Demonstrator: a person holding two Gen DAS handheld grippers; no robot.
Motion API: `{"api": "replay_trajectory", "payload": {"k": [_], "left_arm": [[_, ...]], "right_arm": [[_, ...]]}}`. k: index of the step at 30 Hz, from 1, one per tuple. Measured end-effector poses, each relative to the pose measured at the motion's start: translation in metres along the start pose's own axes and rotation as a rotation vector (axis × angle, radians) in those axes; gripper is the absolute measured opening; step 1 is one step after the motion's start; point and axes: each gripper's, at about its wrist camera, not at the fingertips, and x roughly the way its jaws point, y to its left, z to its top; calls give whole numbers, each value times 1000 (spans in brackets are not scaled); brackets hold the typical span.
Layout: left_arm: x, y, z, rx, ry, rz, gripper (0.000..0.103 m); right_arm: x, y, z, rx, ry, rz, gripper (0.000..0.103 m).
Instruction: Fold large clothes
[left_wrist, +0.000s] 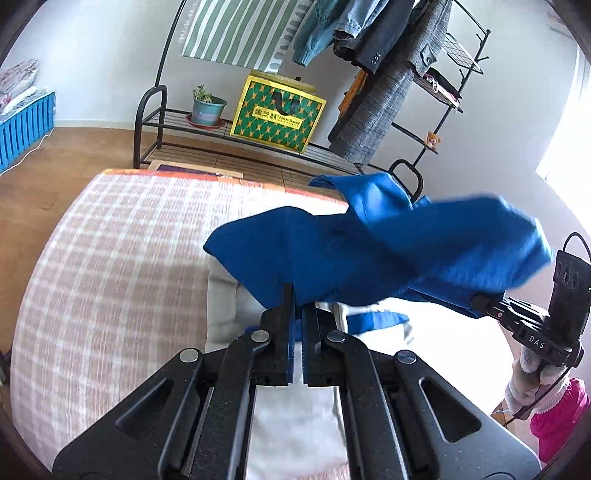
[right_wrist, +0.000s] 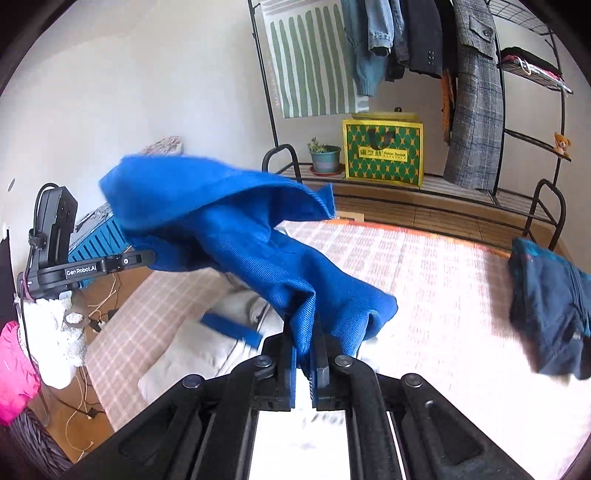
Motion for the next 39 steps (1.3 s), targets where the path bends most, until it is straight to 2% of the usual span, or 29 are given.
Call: {"api": "replay_trajectory", "payload": {"k": [3,9,11,14,15,16,17,18,19,21,22,24,25,28,31,33,34,35,36,39], "left_arm": [[-5,7,-47,-1,67,14,0],[-8,15,-134,174,285,92,0],[-23,23,-146,166,306,80,0],[-49,36,-147,132,279,69,0],[-56,42,-143,100,262,64,0],[-59,52,-139,46,247,57,11],[-61,62,-131,-29,229,40,33],[-61,74,-123,-109,206,9,43],[-58,83,-115,-183,187,-23,51],[-46,97,-96,-281,179,-67,51],[-38,101,-88,-321,181,-81,53],[-17,112,-78,-434,198,-162,54],[-6,116,-76,-493,215,-199,55],[21,124,-73,-612,247,-257,55],[42,118,-67,-594,264,-261,54],[51,112,-65,-568,285,-264,34],[53,108,-64,-551,294,-256,14],[53,104,-63,-526,300,-245,6],[50,99,-61,-493,294,-229,5],[25,83,-58,-447,281,-228,1]], "right_arm": [[-6,11,-46,11,33,3,2],[2,26,-127,-19,139,-52,3],[-3,27,-140,-46,157,-78,5],[-18,22,-148,-50,170,-78,11],[-25,21,-150,-44,168,-81,11],[-33,18,-151,-24,159,-79,14],[-40,13,-151,15,143,-67,21],[-46,6,-150,68,127,-43,30],[-50,-2,-148,132,113,1,34],[-51,-17,-147,263,90,89,39],[-49,-23,-147,318,83,105,41],[-40,-32,-151,400,93,119,51],[-33,-37,-153,435,110,137,51],[-14,-46,-160,530,131,185,50],[-4,-48,-162,563,119,220,48],[4,-48,-160,579,122,245,34],[9,-48,-160,582,133,256,29],[13,-47,-158,578,147,259,12],[16,-47,-156,572,163,263,3],[4,-51,-146,563,160,268,0]]}}
